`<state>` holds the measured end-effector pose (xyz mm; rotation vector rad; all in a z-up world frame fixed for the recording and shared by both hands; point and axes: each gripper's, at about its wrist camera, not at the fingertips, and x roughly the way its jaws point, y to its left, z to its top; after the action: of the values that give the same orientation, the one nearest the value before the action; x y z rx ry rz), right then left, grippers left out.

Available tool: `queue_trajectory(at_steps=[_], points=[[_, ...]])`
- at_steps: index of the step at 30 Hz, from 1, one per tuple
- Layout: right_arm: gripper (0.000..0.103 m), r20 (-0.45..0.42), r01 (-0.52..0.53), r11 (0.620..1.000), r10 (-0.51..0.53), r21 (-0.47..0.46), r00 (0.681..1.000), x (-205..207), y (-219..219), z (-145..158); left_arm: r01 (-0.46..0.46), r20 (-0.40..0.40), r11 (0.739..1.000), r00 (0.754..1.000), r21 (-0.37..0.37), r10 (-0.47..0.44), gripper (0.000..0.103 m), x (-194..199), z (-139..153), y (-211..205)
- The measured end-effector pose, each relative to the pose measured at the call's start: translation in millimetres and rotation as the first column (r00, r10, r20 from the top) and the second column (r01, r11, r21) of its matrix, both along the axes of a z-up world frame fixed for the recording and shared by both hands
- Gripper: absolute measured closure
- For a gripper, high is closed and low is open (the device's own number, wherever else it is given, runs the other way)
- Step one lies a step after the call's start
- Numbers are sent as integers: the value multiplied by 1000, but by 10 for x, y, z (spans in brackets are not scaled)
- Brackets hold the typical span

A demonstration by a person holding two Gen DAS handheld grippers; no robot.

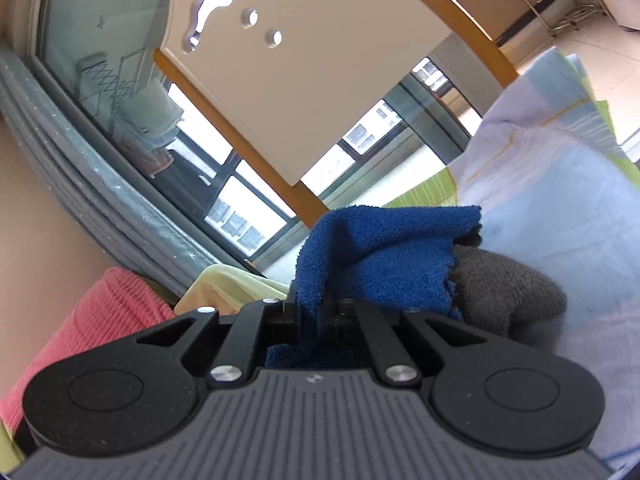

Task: Clean container
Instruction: 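Wipe the jar's side near the black label with the towel in the right gripper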

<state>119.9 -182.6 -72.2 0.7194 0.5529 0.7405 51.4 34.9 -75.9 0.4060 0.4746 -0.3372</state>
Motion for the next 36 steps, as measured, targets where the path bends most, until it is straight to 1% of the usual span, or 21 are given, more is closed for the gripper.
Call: queue_trajectory(at_steps=[1, 2, 3, 5, 7, 9, 12, 14, 16, 19, 23, 27, 31, 32, 34, 35, 36], points=[[99, -1, 3, 1000, -3, -13, 1000, -31, -3, 24, 9, 21, 999, 1000, 37, -10, 17, -23, -21, -41], [99, -2, 4, 1000, -4, -27, 1000, -61, -9, 47, 12, 26, 999, 1000, 47, -13, 17, -28, -25, -50], [96, -4, -7, 1000, 6, -26, 1000, -93, -23, 61, 14, 28, 999, 999, 51, -16, 17, -30, -26, -52], [96, -3, -44, 999, 44, -12, 999, -162, -36, 92, 5, 21, 999, 1000, 41, -5, 18, 14, -17, -26], [96, 4, -109, 994, 109, -9, 994, -232, 17, 138, -1, 11, 1000, 1000, 24, 1, 18, 52, -5, 1], [96, 9, -185, 983, 185, -20, 983, -282, 132, 181, -1, 9, 1000, 1000, 21, 0, 18, 13, 5, -5], [96, 8, -261, 963, 262, -65, 965, -296, 333, 212, 4, 16, 999, 1000, 34, -4, 19, -85, 12, -33], [96, -11, -284, 954, 284, -93, 959, -264, 436, 174, 7, 19, 999, 1000, 41, -7, 19, -87, 8, -44], [99, -26, -292, 955, 291, -55, 956, -211, 460, 107, 5, 16, 999, 1000, 38, -6, 19, -80, 10, -45], [102, -27, -280, 959, 279, -42, 960, -144, 473, 57, 2, 11, 999, 1000, 32, -3, 19, -65, 17, -50], [102, 10, -256, 964, 257, -78, 966, -72, 509, 72, -3, 6, 1000, 1000, 29, 3, 19, -43, 20, -68], [102, 40, -170, 978, 175, -120, 984, 53, 481, 103, -2, 10, 999, 1000, 35, 1, 19, -45, 14, -98], [102, 69, -88, 983, 100, -161, 993, 162, 418, 148, 0, 12, 999, 1000, 39, -1, 18, -50, 8, -131], [102, 72, -66, 984, 79, -164, 994, 185, 395, 152, 1, 14, 999, 1000, 41, -2, 18, -53, 5, -141], [102, 66, -54, 988, 64, -144, 996, 194, 364, 138, -3, 11, 999, 1000, 38, 3, 17, -53, 3, -148], [102, 62, -50, 990, 58, -133, 996, 196, 350, 129, -5, 3, 1000, 1000, 28, 4, 17, -48, 8, -140], [102, 58, -46, 992, 53, -121, 997, 198, 335, 120, -6, -10, 1000, 1000, 2, 6, 16, -41, 29, -111]])
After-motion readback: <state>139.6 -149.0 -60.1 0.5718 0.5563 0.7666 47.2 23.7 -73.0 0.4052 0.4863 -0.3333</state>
